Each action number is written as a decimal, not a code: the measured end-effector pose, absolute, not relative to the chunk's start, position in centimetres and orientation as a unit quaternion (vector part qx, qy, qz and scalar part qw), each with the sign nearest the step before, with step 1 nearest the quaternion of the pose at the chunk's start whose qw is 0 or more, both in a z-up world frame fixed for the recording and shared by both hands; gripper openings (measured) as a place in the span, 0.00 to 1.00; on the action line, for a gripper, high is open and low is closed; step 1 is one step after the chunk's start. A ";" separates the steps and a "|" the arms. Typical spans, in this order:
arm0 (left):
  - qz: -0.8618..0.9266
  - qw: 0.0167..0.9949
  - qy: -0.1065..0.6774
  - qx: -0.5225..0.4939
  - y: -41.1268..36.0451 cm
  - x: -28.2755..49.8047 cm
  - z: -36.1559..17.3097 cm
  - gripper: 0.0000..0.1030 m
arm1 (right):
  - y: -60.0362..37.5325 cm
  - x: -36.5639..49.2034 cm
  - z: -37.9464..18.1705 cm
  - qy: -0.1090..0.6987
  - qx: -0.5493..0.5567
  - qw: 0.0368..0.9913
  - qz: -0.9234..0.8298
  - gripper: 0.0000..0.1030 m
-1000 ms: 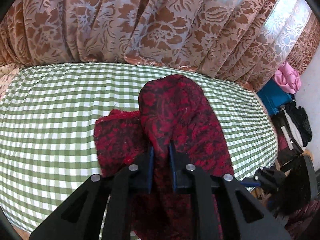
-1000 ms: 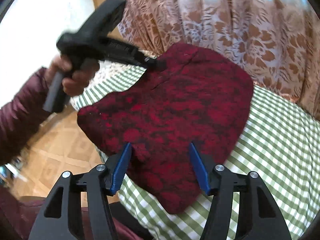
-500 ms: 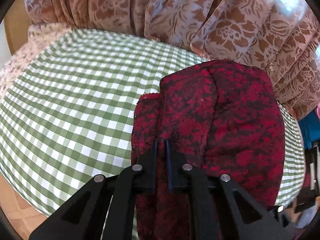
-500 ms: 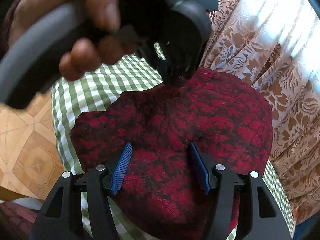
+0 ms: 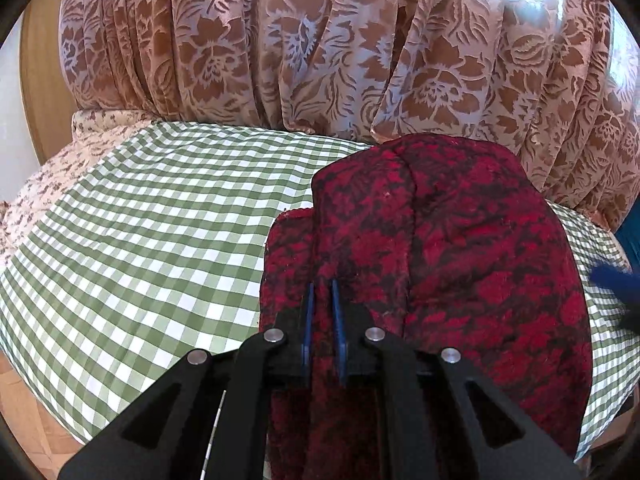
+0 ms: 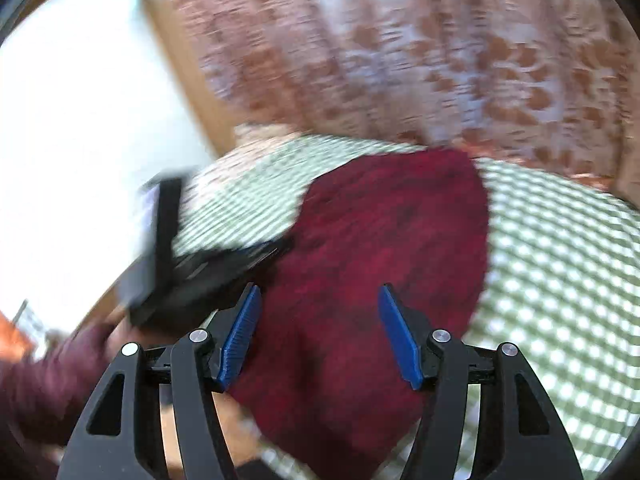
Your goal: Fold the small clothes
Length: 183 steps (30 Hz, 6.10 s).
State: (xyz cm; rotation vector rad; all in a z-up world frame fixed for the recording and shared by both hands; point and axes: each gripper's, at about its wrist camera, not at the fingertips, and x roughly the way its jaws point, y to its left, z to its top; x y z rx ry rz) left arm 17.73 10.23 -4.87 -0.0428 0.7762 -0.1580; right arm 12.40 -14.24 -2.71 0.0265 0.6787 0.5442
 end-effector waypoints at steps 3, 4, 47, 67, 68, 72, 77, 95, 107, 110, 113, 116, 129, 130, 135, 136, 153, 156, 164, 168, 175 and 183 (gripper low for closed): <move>-0.066 0.926 0.371 -0.002 9.8 17.6 -5.2 0.08 | -14.0 15.4 -2.9 0.332 0.023 0.917 0.221 0.59; -0.063 0.927 0.370 0.001 9.7 17.5 -5.3 0.08 | -13.6 17.0 -2.9 0.334 0.020 0.919 0.209 0.59; -0.086 0.916 0.389 -0.045 12.5 14.5 -3.1 0.98 | -20.5 17.7 -10.5 0.401 0.184 0.864 0.244 0.97; -0.309 0.770 0.459 -0.319 16.5 18.9 -11.7 0.90 | -22.4 19.3 -15.5 0.419 0.305 0.777 0.357 0.97; -0.330 0.757 0.452 -0.339 16.5 18.9 -12.2 0.80 | -22.2 19.4 -15.4 0.421 0.305 0.776 0.357 0.97; -0.368 0.748 0.426 -0.352 16.1 18.3 -12.2 0.62 | -21.4 20.1 -14.7 0.438 0.292 0.771 0.359 0.97; -0.389 0.740 0.400 -0.375 16.7 18.3 -11.5 0.57 | -20.4 20.6 -12.6 0.432 0.261 0.779 0.371 0.85; -0.310 0.815 0.387 -0.301 17.1 33.0 -5.4 0.58 | -15.8 36.2 -4.9 0.418 0.143 0.809 0.387 0.79; -0.194 0.860 0.412 -0.229 15.2 33.4 -6.4 0.80 | -17.6 37.7 -7.4 0.428 0.090 0.856 0.276 0.97; -0.152 0.886 0.397 -0.184 14.6 32.5 -5.3 0.80 | -17.0 36.1 -3.9 0.363 0.039 0.899 0.242 0.97; -0.109 0.901 0.395 -0.143 14.3 31.7 -5.4 0.80 | -15.0 35.9 -1.8 0.332 -0.014 0.918 0.217 0.83; -0.076 0.905 0.400 -0.125 14.1 31.6 -5.7 0.80 | -11.8 37.1 -2.2 0.341 -0.061 0.917 0.198 0.67; -0.010 0.914 0.393 -0.106 14.6 30.3 -6.3 0.84 | -6.9 38.0 -5.3 0.336 -0.151 0.922 0.120 0.78; -0.005 0.915 0.389 -0.104 14.6 29.9 -6.2 0.85 | -7.1 37.5 -5.0 0.332 -0.140 0.925 0.121 0.84; 0.012 0.923 0.374 -0.094 13.9 28.0 -4.9 0.89 | -8.8 34.4 -3.4 0.309 -0.104 0.937 0.121 0.90; 0.015 0.924 0.371 -0.092 13.8 27.6 -4.6 0.89 | -9.1 33.6 -3.3 0.303 -0.100 0.940 0.119 0.90; 0.044 0.938 0.339 -0.055 11.7 20.2 -1.9 0.97 | -12.5 22.2 -3.7 0.272 -0.066 0.956 0.089 0.96; 0.042 0.939 0.336 -0.053 11.1 19.0 -1.5 0.97 | -13.2 20.7 -4.0 0.271 -0.056 0.957 0.082 0.96; 0.039 0.940 0.334 -0.052 9.9 15.8 -1.2 0.98 | -14.8 16.8 -4.7 0.265 -0.044 0.961 0.064 0.96; 0.044 0.940 0.334 -0.044 9.3 14.2 -1.2 0.98 | -15.4 14.9 -4.9 0.260 -0.044 0.963 0.060 0.96; 0.049 0.942 0.330 -0.042 9.3 12.2 -1.1 0.98 | -15.8 12.7 -5.4 0.253 -0.046 0.964 0.059 0.96; 0.056 0.945 0.321 -0.038 9.5 11.3 -0.7 0.98 | -15.7 11.6 -5.8 0.253 -0.043 0.964 0.064 0.96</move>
